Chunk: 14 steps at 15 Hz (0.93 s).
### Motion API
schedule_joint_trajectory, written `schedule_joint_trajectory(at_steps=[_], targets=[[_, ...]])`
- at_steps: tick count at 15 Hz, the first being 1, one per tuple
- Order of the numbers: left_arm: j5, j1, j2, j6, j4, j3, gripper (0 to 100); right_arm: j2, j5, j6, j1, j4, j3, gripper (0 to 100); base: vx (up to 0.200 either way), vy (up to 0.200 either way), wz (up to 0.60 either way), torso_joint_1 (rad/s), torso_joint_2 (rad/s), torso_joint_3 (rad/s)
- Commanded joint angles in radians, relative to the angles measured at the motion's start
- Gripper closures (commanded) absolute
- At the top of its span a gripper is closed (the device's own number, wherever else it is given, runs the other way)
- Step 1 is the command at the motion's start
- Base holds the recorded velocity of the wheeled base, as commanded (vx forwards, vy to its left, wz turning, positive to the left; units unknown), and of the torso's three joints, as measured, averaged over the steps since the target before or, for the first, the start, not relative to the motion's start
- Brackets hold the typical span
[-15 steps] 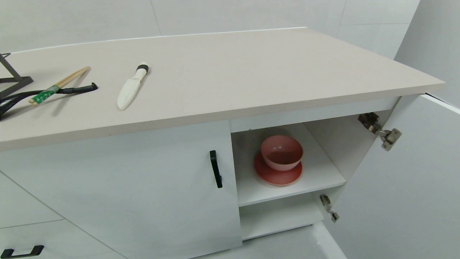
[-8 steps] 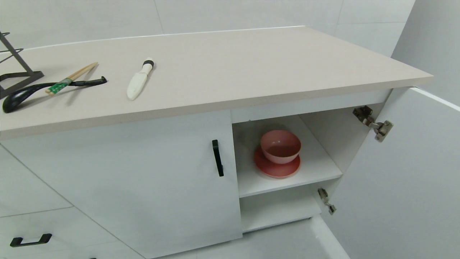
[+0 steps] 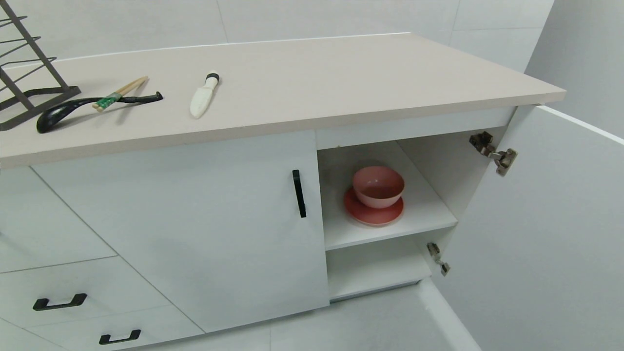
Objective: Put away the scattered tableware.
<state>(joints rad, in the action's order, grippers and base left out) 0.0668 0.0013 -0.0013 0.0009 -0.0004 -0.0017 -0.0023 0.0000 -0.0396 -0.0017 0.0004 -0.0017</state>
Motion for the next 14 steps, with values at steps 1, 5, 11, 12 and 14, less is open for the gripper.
schedule_joint_trajectory(at_steps=[1,5,11,12,14], targets=[[0.001,0.000,0.001,-0.001,0.000,0.000,0,0.002,0.000,0.000,0.000,0.001,0.000,0,-0.200,0.000,0.00,-0.002,0.01,0.002],[0.001,0.000,0.001,-0.004,0.000,0.000,0,0.004,0.000,0.000,0.000,0.001,0.000,0,-0.200,0.000,0.00,0.004,0.00,0.000],[0.001,0.000,0.001,-0.024,-0.001,0.000,0,0.002,0.000,0.000,-0.001,0.001,0.000,0,-0.200,0.000,0.00,0.008,0.00,0.000],[0.001,0.000,0.001,-0.024,0.000,0.000,0,0.002,0.000,0.000,-0.001,0.001,0.000,0,-0.200,0.000,0.00,0.002,0.00,-0.002],[0.001,0.000,0.001,-0.024,0.000,0.002,0,0.004,0.000,0.001,0.000,0.001,0.000,0,-0.200,0.000,0.00,0.002,0.01,0.002]])
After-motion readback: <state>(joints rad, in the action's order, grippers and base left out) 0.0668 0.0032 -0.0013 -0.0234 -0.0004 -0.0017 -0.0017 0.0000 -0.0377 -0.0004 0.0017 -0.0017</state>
